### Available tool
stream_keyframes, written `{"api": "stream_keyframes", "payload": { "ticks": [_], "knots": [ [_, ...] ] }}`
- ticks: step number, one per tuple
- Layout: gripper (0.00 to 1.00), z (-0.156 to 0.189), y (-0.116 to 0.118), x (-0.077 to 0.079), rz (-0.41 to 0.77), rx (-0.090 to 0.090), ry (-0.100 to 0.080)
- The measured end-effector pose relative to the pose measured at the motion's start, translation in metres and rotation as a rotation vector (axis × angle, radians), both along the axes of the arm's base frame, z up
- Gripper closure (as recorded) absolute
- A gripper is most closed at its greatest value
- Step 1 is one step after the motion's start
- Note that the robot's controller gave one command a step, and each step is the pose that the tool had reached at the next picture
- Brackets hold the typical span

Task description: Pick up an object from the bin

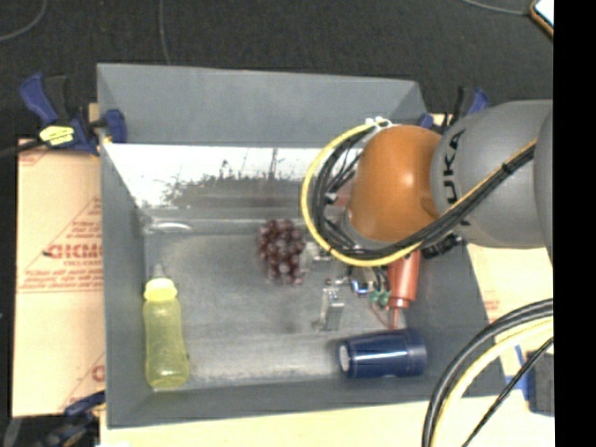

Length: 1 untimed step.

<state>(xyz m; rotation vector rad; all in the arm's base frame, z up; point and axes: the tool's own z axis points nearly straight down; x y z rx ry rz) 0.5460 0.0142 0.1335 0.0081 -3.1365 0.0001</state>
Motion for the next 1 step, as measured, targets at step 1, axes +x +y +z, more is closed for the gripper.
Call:
{"api": "stream_keyframes", "payload": {
  "ticks": [1],
  "knots": [
    [0.0,0.0046,0.0002,0.0019,-0.001,0.001,-0.008]
  ]
}}
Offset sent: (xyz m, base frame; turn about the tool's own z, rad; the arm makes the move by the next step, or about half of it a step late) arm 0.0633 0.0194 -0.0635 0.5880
